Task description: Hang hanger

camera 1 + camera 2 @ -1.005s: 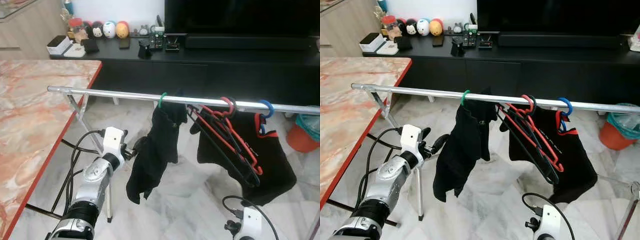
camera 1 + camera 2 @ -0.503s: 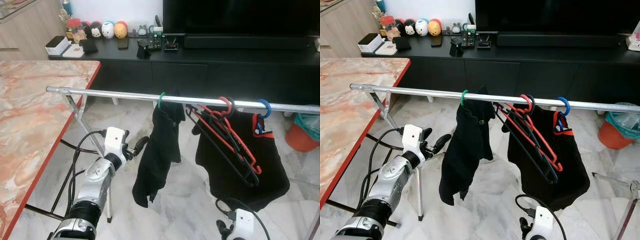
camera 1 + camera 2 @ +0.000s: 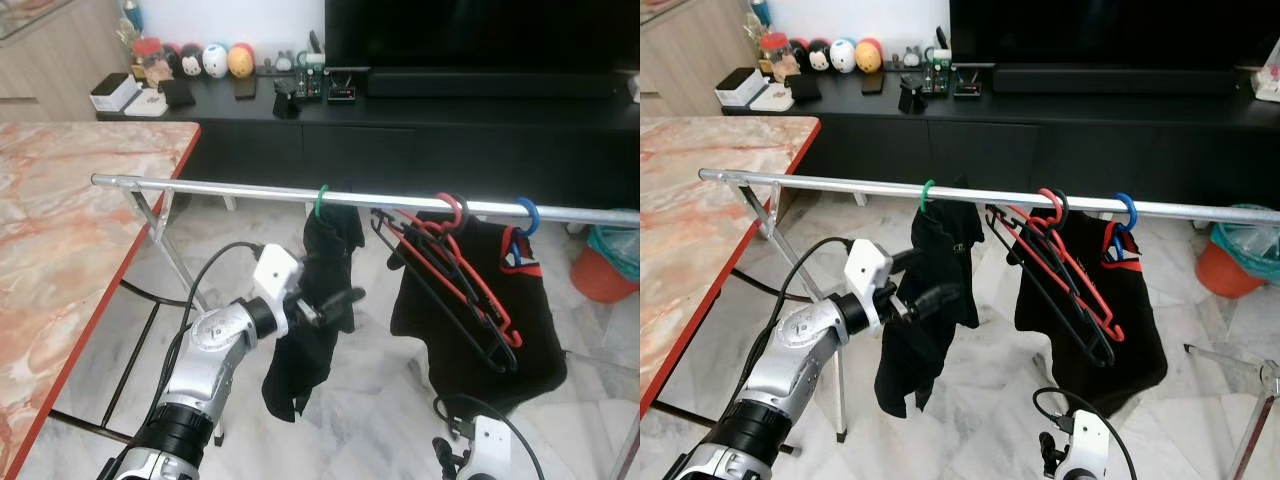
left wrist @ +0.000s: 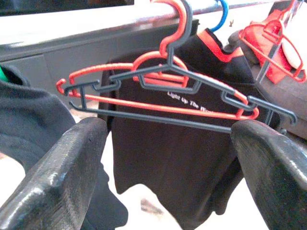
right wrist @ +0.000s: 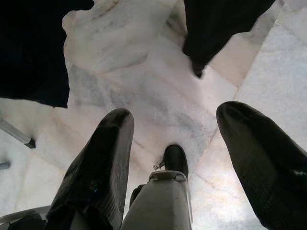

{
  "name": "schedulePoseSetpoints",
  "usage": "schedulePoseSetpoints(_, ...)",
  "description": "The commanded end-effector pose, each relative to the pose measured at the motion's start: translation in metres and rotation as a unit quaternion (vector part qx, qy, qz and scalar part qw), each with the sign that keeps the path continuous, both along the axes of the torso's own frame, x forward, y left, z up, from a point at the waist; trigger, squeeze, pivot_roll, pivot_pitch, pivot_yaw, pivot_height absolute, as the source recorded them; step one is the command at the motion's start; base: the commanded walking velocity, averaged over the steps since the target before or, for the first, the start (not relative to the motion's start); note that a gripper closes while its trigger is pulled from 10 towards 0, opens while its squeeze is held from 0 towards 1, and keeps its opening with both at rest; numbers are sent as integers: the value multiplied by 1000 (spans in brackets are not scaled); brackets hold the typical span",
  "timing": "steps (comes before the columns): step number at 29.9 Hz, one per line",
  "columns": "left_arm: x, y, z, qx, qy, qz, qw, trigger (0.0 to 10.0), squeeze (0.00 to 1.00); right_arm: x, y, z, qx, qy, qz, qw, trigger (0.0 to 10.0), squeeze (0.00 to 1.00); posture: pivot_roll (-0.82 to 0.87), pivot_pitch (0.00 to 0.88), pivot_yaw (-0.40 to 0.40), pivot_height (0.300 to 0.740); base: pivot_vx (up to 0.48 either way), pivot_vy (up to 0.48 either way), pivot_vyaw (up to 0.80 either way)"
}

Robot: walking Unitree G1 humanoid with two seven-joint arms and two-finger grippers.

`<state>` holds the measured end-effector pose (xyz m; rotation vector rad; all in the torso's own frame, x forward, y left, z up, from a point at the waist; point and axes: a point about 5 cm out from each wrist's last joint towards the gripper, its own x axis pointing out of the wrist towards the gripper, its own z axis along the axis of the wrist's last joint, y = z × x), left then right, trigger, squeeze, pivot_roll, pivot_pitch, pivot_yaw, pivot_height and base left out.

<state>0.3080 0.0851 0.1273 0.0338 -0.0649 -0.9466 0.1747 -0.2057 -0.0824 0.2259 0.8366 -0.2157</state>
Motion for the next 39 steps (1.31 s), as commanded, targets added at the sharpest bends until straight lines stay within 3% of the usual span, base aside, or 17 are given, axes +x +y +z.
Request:
schedulePoseSetpoints(1,-1,3,-7,14,9,9,1000,10000,1000,-2,3,-2,2,7,2,1000,10000,0,11,65,64,740,0,0,0)
schedulePoseSetpoints(3,0,2,-7,19,0,22,1000,10000,1000,-1,4,-1,2,5,2,1000,10000,0,11,65,64,740,0,0,0)
schedulePoseSetpoints(4,1,3,-6,16,0,30,999,10000,769,-1,4,-1,2,4,2,1000,10000,0,11,65,64,740,0,0,0)
schedulePoseSetpoints(5,1,3,-6,16,0,30,999,10000,769,-1,4,-1,2,4,2,1000,10000,0,11,65,64,740,0,0,0)
schedulePoseSetpoints(6,3,3,-3,5,-2,41,999,10000,0,-1,4,-1,1,3,2,1000,10000,0,11,65,64,740,0,0,0)
schedulePoseSetpoints(9,4,3,0,-7,3,49,999,10000,0,-1,4,-1,1,0,4,1000,10000,0,13,66,64,740,0,0,0)
schedulePoseSetpoints(10,3,3,1,-7,4,47,999,3059,0,-1,4,-1,1,0,4,1000,10000,0,13,65,64,740,0,0,0)
schedulePoseSetpoints(11,2,2,1,-9,7,42,999,0,0,-1,4,-1,1,-1,5,1000,10000,0,13,65,64,740,0,0,0)
schedulePoseSetpoints(39,-2,-1,5,-16,16,28,999,0,0,2,10,0,1,-6,9,1000,10000,0,13,66,64,740,0,0,0)
